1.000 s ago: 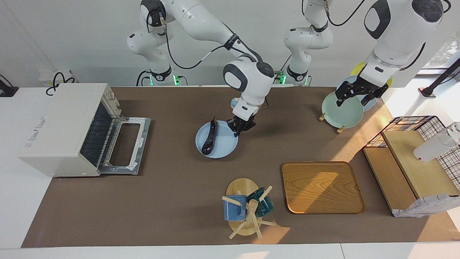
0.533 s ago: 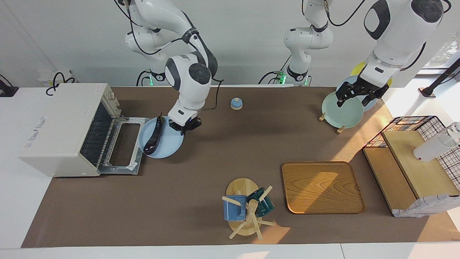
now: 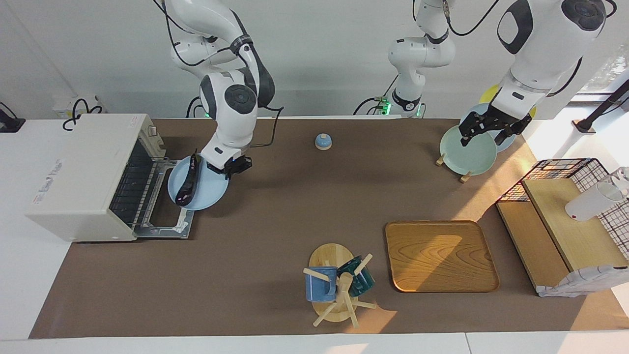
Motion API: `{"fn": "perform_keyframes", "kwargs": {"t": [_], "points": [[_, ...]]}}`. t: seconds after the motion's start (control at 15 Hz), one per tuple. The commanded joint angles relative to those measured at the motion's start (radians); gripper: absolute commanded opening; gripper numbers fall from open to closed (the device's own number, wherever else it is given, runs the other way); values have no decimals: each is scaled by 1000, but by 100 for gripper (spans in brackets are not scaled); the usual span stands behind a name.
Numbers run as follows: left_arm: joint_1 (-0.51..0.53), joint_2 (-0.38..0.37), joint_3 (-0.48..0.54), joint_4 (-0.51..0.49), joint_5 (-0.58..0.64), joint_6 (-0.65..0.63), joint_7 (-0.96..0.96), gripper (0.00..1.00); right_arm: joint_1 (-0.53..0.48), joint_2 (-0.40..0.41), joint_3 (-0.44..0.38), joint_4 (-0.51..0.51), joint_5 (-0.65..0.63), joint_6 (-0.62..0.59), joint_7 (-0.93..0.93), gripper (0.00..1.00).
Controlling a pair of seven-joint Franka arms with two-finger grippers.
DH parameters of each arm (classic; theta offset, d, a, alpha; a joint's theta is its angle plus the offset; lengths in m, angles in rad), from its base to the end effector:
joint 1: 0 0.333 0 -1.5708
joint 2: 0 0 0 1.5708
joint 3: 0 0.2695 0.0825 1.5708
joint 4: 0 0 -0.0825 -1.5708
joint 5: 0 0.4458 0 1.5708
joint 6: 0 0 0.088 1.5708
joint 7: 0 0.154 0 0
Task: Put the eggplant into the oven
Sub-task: 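Carry the eggplant with the right gripper into the open oven, then open the right gripper inside the oven and withdraw it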
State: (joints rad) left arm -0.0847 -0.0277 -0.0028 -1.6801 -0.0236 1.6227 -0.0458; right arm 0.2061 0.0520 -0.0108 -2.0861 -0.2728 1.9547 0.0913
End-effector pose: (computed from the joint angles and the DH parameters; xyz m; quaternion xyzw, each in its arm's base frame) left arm 0.6068 -0.0568 0.4941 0.9996 -0.0201 -0.0156 0.0107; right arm 0.5721 0.0830 0.2638 0.9819 0.1134 -0.0725 0.1329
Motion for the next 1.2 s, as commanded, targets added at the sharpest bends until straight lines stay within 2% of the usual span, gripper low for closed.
{"fn": "perform_keyframes", "kwargs": {"t": [0.0, 0.47, 1.13], "points": [[-6, -29, -8, -19, 24, -27, 3, 100, -80, -43, 12, -34, -17, 26, -114, 0], [-9, -31, -11, -24, 22, -35, 9, 100, -237, -58, 14, -106, -2, 98, -248, 0], [-9, -31, -13, -23, 22, -34, 3, 100, -284, -67, 14, -149, 6, 150, -283, 0]]}}
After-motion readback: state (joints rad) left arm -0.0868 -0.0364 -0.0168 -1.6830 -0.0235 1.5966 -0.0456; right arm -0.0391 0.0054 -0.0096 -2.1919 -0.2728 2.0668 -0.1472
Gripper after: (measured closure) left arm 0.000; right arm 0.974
